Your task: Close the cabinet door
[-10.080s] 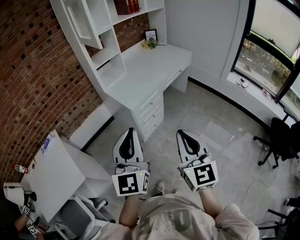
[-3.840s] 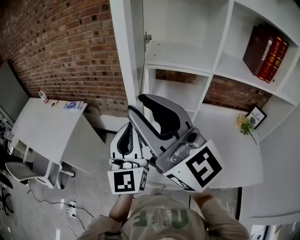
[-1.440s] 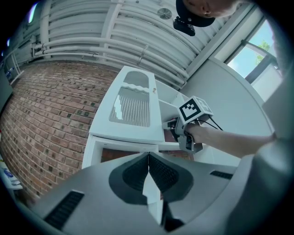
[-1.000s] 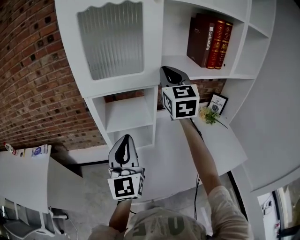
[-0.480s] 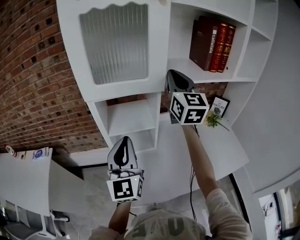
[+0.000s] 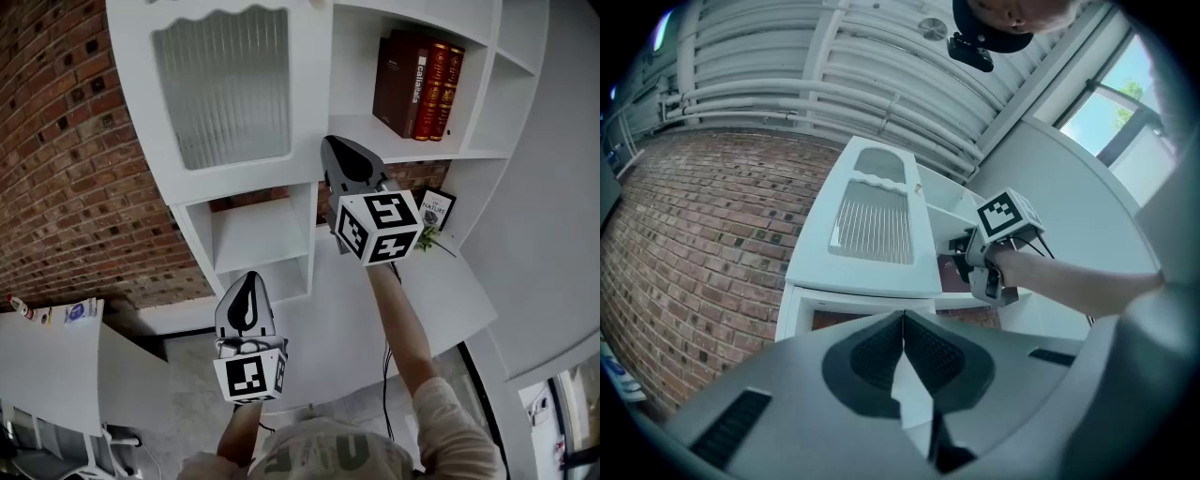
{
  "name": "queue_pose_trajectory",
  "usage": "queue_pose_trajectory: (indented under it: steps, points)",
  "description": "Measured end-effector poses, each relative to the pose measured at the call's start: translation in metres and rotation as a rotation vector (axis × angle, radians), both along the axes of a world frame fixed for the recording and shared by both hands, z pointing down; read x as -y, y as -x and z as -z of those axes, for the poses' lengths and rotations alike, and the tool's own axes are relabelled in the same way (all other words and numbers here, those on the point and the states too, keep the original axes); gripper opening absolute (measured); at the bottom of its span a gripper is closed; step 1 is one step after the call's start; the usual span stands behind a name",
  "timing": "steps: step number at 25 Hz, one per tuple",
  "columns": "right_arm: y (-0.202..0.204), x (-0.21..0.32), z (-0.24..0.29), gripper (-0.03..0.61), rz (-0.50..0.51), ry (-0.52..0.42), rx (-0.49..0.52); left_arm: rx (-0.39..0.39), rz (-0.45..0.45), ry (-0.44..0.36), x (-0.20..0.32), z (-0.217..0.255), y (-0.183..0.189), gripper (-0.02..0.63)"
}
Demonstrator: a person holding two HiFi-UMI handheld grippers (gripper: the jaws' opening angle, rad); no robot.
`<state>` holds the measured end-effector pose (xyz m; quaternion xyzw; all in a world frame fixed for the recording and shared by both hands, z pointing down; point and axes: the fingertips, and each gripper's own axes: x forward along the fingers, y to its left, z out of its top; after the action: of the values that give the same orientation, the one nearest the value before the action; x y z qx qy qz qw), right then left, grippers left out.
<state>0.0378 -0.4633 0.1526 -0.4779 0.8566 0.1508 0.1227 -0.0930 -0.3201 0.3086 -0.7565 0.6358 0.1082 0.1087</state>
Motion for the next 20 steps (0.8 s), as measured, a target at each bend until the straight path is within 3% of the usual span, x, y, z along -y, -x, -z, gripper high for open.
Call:
queue_pose_trajectory:
  steps: [11, 20]
  points:
    - [0.019, 0.017, -0.033, 0.017, -0.020, 0.093, -0.062, 0.020, -0.010, -0.002, -0.010, -0.001, -0.003, 0.014]
    - [0.022, 0.033, -0.034, 0.017, -0.071, 0.079, -0.061, 0.012, 0.010, 0.013, -0.012, -0.006, 0.009, 0.012]
